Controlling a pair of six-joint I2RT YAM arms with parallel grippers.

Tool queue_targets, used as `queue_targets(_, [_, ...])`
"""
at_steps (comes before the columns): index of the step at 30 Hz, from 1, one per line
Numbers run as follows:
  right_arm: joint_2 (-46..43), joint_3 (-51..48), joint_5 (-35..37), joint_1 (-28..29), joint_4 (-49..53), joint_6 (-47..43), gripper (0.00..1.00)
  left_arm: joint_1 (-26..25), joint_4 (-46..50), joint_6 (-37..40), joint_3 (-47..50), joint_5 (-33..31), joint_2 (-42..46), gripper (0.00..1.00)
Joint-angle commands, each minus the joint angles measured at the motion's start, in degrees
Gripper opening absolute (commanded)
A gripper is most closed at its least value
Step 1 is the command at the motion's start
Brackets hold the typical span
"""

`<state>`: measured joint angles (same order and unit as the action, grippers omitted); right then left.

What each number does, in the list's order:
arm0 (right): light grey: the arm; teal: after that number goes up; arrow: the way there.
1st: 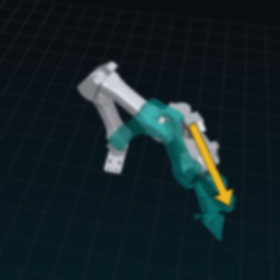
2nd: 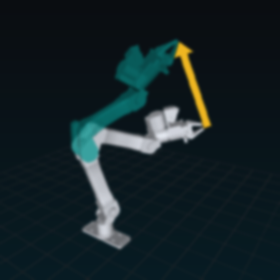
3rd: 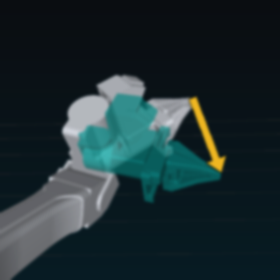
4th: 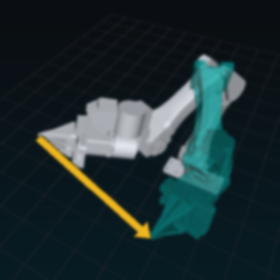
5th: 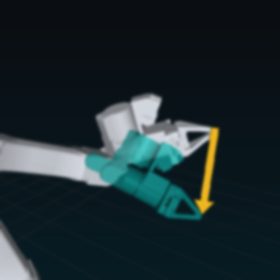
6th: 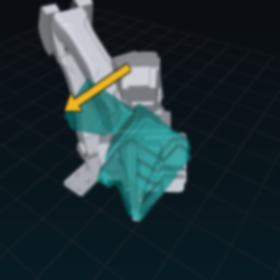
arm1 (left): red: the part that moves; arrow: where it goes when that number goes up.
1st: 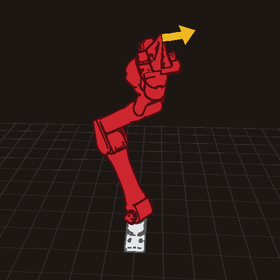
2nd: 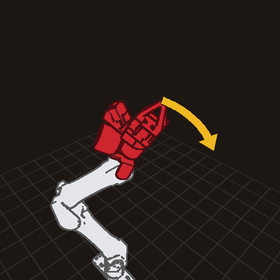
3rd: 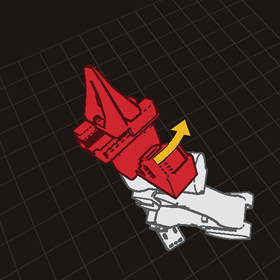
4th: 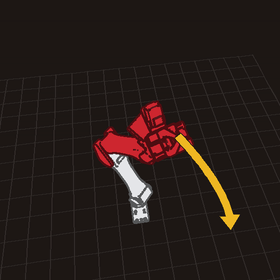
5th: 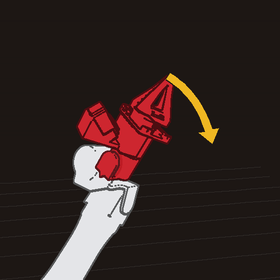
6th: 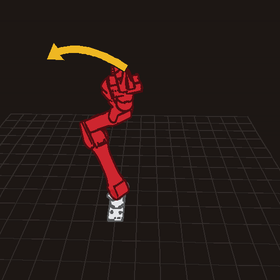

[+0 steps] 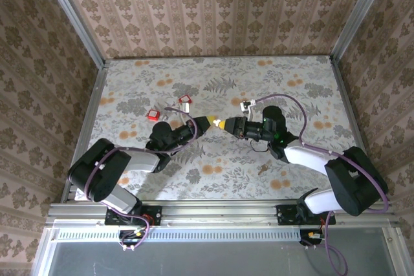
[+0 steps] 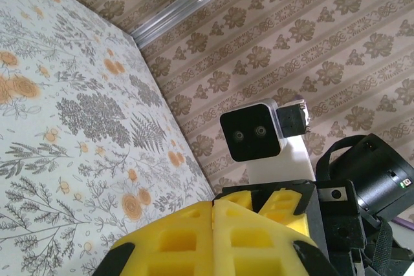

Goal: Unlock with the key

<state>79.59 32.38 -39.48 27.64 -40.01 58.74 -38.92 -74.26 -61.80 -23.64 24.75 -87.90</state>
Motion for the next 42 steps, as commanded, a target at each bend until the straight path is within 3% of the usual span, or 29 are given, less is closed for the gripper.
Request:
queue_targets(1, [-0.23, 3.17, -3.02, 0.84, -2.36, -0.24, 0.21, -0.32, 0.69, 0.81, 1.17, -1.29, -0.9, 0.0])
queue_targets(10, [2.1, 3.46, -2.93, 1.56, -4.46, -0.08, 0.28, -1.23, 0.69, 0.13, -0.04, -1.11, -2.15, 0.0])
queue_targets(15, [1.85, 2.89, -3.17, 1.63, -4.99, -0.74, 0.21, -1.85, 0.78, -0.33, -0.96, -0.94, -2.6, 0.0])
queue_targets(23, [2.15, 1.48, -3.49, 1.72, -8.77, 0.36, 0.2, -2.72, 0.86, -1.39, -1.49, -0.24, -3.09, 0.0])
queue_targets(31, [-1.55, 0.25, -3.85, 1.73, -5.81, -1.08, 0.0, -2.62, 1.05, -3.17, -1.42, -1.24, -4.63, 0.0])
queue_targets(33, [-3.73, 0.05, -3.47, 1.72, -3.49, -2.16, 0.0, -1.54, 1.15, -3.9, -1.0, -1.29, -4.75, 0.44])
queue_targets(35, [-6.9, 0.9, -1.72, 1.72, 3.78, -5.18, 0.0, 1.12, 1.85, -4.61, 0.2, -1.01, -2.81, 0.58])
queue_targets(38, [-12.09, 6.38, 7.08, 2.43, 29.95, -15.76, 0.0, 6.0, 13.77, -1.72, 1.32, -1.36, 7.33, 0.73])
queue_targets(40, [-14.09, 10.54, 14.71, 3.03, 45.26, -22.52, 0.0, 6.43, 37.48, 6.62, -2.41, -5.13, 18.42, 0.79])
queue_targets(42, [-15.22, 13.08, 19.7, 3.04, 55.59, -26.59, 0.0, 5.24, 60.79, 16.18, -9.52, -14.52, 27.19, 0.87])
